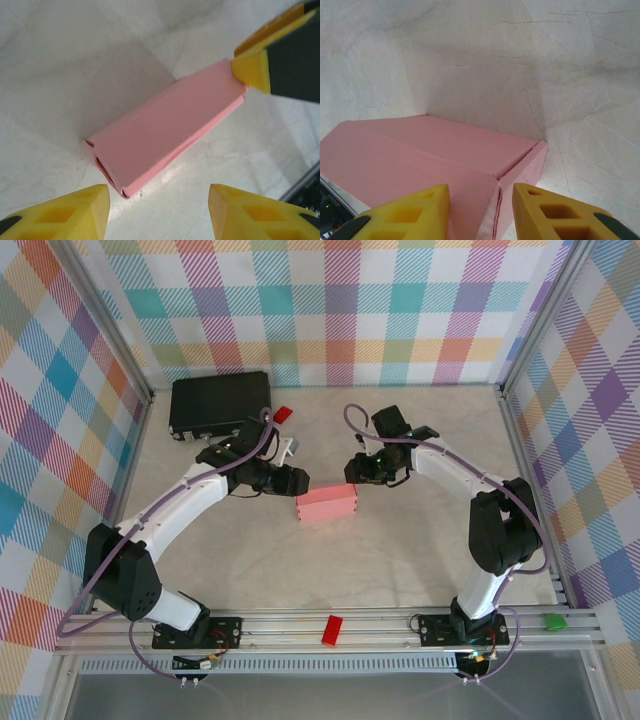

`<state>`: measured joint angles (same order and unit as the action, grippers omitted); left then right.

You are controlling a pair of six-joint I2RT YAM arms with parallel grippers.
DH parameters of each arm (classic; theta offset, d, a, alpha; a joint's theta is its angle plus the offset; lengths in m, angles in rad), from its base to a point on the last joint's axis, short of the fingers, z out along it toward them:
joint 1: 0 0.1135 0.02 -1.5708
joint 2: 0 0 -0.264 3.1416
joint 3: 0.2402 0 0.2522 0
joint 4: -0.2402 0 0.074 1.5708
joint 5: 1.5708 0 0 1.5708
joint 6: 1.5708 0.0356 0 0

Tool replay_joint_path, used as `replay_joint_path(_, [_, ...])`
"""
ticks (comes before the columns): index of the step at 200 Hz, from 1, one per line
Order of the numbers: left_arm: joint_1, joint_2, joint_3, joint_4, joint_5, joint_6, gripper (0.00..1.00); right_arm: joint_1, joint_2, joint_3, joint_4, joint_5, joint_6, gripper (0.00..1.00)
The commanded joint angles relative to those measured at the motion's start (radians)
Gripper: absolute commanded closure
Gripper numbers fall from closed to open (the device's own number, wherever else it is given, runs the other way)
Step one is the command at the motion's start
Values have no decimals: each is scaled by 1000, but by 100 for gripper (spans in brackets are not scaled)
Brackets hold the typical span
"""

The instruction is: Fold the paper box

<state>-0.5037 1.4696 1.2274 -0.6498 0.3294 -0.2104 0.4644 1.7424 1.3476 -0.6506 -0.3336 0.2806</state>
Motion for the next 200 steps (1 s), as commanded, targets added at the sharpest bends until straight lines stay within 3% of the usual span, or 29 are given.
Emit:
replay_joint_path(1, [-9, 10, 16, 56, -63, -84, 45, -2, -2, -24, -26, 1, -3, 62])
replay_joint_path(66, [-9, 98, 29, 13, -121, -154, 47, -1, -4, -30, -28, 1, -7, 62])
replay_joint_path(200, [-10, 137, -19, -2, -26, -118, 53, 0, -7, -62, -19, -11, -6, 63])
